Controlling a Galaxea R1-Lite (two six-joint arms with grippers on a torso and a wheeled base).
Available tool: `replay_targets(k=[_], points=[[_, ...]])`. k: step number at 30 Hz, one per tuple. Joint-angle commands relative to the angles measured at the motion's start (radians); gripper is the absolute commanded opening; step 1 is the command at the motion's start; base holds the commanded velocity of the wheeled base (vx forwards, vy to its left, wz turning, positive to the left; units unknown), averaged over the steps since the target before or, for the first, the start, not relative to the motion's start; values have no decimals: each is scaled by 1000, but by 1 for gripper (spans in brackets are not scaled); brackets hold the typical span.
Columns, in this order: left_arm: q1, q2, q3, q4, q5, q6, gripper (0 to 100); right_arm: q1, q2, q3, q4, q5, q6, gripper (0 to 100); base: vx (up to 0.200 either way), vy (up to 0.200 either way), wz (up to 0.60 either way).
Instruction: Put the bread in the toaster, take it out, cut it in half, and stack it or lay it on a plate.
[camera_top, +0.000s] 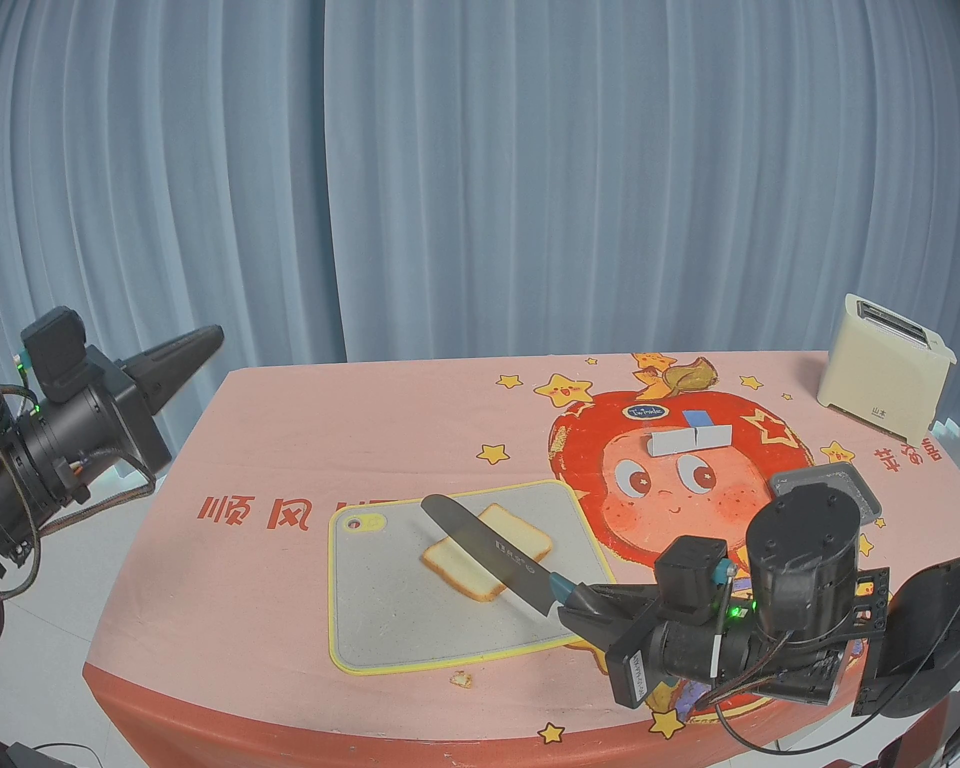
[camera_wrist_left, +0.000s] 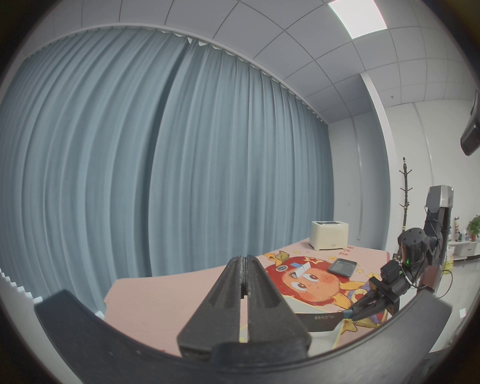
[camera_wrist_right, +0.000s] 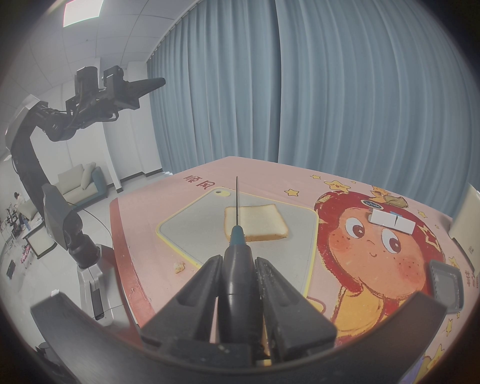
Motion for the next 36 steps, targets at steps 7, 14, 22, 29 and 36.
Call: replay_targets(k=[7, 14, 22, 29, 36], points=[[-128, 88, 49, -10, -1, 8, 0, 1, 8, -1, 0, -1, 1, 0, 0, 0, 0], [-169, 160, 58, -11, 3, 9, 0, 1, 2, -1, 0, -20, 1, 0, 0, 0, 0], [-180, 191, 29, -85, 3, 8, 0, -23, -4, -21, 0, -21, -15, 0, 0, 0, 0], [-181, 254, -52, -85, 0, 5, 0, -60, 9, -98, 15, -20, -31, 0, 0, 0, 0], [-212, 349, -119, -85, 5, 8, 0, -49, 22, -123, 74, -8, -23, 0, 0, 0, 0]])
